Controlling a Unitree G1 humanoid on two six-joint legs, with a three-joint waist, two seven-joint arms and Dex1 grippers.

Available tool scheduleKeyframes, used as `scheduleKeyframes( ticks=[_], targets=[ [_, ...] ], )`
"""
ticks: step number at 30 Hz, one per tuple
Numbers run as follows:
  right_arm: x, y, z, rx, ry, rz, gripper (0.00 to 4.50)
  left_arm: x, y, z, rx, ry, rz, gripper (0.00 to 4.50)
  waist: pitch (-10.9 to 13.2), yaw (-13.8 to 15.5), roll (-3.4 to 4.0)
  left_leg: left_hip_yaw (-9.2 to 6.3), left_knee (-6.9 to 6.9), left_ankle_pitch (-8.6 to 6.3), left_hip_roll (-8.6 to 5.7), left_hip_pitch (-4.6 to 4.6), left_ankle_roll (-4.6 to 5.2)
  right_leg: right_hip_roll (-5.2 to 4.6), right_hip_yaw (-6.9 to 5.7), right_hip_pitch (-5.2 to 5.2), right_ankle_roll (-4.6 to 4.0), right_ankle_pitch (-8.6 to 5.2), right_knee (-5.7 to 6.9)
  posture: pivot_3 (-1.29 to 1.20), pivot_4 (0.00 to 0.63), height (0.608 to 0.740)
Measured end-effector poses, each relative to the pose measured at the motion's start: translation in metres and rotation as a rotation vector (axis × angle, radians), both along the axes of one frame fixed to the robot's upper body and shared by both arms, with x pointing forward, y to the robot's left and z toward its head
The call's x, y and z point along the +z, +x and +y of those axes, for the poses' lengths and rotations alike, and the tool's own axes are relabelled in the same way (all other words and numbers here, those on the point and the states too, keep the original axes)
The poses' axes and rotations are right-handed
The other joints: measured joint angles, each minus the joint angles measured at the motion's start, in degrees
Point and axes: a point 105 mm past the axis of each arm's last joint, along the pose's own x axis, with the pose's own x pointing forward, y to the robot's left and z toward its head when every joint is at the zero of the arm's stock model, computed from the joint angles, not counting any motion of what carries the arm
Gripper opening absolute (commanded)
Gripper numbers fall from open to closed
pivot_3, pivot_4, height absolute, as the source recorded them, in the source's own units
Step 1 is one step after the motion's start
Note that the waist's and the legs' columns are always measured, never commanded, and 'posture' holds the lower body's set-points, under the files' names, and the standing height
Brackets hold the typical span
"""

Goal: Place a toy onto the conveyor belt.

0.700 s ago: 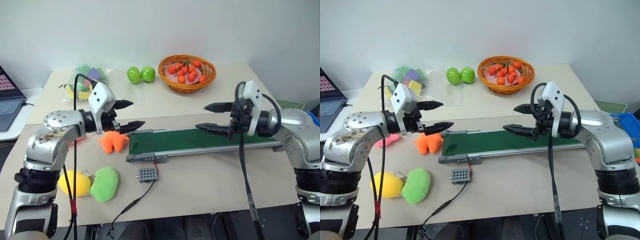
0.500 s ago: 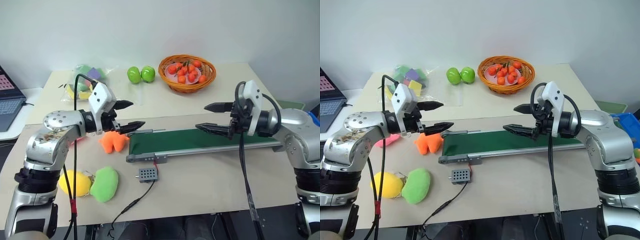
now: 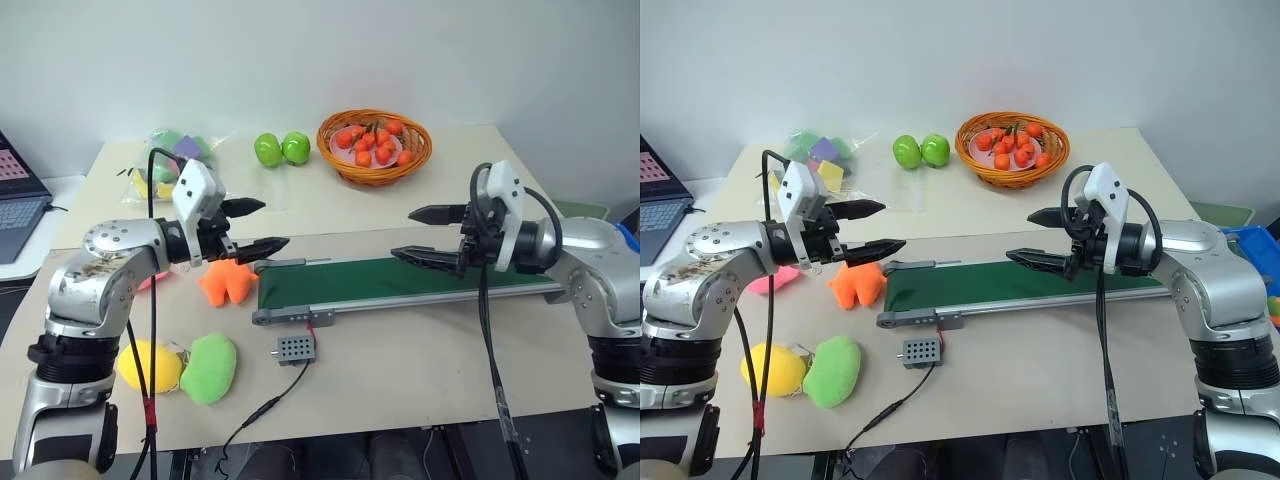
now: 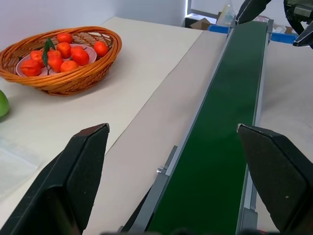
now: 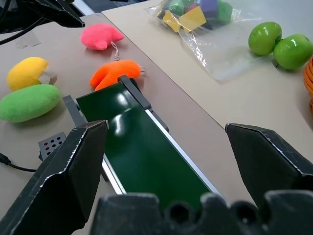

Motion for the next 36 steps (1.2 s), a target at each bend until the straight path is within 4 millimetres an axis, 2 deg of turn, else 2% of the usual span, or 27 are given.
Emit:
scheduleKeyframes(
  ticks=[7,9,11,14,15,17,19,22,25,28,31,36],
  targets=[
    [0.0,0.0,0.0,0.0,0.0,0.0,4.5,0.003,0.001,0.0,0.004,-0.004,-0.007,4.46,0.0,0.0,0.0,0.0,0.0,0.0,0.0,0.0,0.0,0.0,0.0,0.0,0.0,0.0,0.0,0.0,0.15,0.74],
    [0.0,0.0,0.0,0.001,0.0,0.0,4.5,0.006,0.003,0.006,0.031,-0.037,0.01,4.46,0.0,-0.1,0.0,0.0,0.0,0.0,0.01,0.0,0.0,0.01,0.0,-0.01,0.0,0.0,0.0,0.0,0.15,0.74],
    [0.0,0.0,0.0,0.002,0.0,0.001,4.5,0.015,0.009,0.023,0.107,-0.126,0.044,4.46,0.0,-0.1,0.0,0.0,0.0,0.0,0.02,0.0,0.0,0.02,0.0,-0.02,0.0,0.0,0.02,0.0,0.15,0.74],
    [-0.001,0.0,0.0,0.006,-0.001,0.006,4.5,0.035,0.016,0.068,0.264,-0.359,0.109,4.46,0.0,-0.4,0.0,0.0,-0.01,0.0,0.05,0.01,0.0,0.06,0.0,-0.04,0.0,0.0,0.03,0.0,0.15,0.74],
    [-0.001,0.001,-0.001,0.007,0.001,0.013,4.5,0.039,0.016,0.094,0.346,-0.487,0.154,4.46,0.0,-0.5,0.0,0.0,-0.02,0.0,0.05,0.02,0.0,0.06,0.0,-0.05,0.0,0.0,0.03,0.0,0.15,0.74],
    [-0.001,0.002,-0.002,0.008,0.001,0.017,4.5,0.038,0.014,0.117,0.413,-0.594,0.194,4.46,0.0,-0.5,0.0,0.0,0.0,0.0,0.05,0.02,-0.01,0.06,-0.01,-0.06,0.0,0.0,0.03,0.0,0.15,0.74],
    [0.0,0.003,0.0,0.02,-0.002,0.018,4.5,0.03,0.006,0.141,0.472,-0.692,0.233,4.46,0.0,-0.7,0.01,0.0,-0.01,0.0,0.04,0.04,-0.01,0.06,0.0,-0.06,0.0,0.0,0.04,0.0,0.15,0.74],
    [0.006,0.005,0.005,0.053,0.004,0.013,4.5,0.003,-0.011,0.174,0.568,-0.841,0.345,4.46,0.0,-0.8,0.01,-0.01,0.01,0.0,0.06,0.05,-0.02,0.07,-0.01,-0.05,0.0,0.0,0.08,0.0,0.15,0.74],
    [0.013,0.006,0.008,0.089,0.01,0.006,4.5,-0.012,-0.025,0.19,0.609,-0.932,0.418,4.46,0.0,-0.5,0.0,-0.02,0.01,0.0,0.06,0.05,-0.02,0.07,-0.02,-0.03,0.0,0.0,0.07,0.0,0.15,0.74],
    [0.016,0.005,0.013,0.129,0.007,-0.001,4.5,-0.024,-0.033,0.2,0.667,-0.931,0.442,4.46,0.0,-0.2,0.01,-0.02,-0.02,0.0,0.04,0.06,-0.03,0.06,-0.01,-0.02,-0.01,0.0,0.04,0.0,0.15,0.74],
    [0.02,0.008,0.018,0.168,-0.001,-0.006,4.5,-0.047,-0.047,0.212,0.736,-0.953,0.523,4.46,0.0,-0.2,0.01,-0.01,-0.05,-0.01,0.07,0.06,-0.03,0.09,-0.01,-0.04,-0.01,0.0,0.05,0.0,0.15,0.74],
    [0.026,0.007,0.03,0.263,-0.018,-0.02,4.5,-0.063,-0.072,0.249,0.807,-1.182,0.61,4.46,0.0,-0.7,0.01,0.01,-0.06,-0.06,0.22,0.13,-0.14,0.23,0.01,-0.08,-0.02,-0.01,0.1,0.0,0.15,0.74]
  ],
)
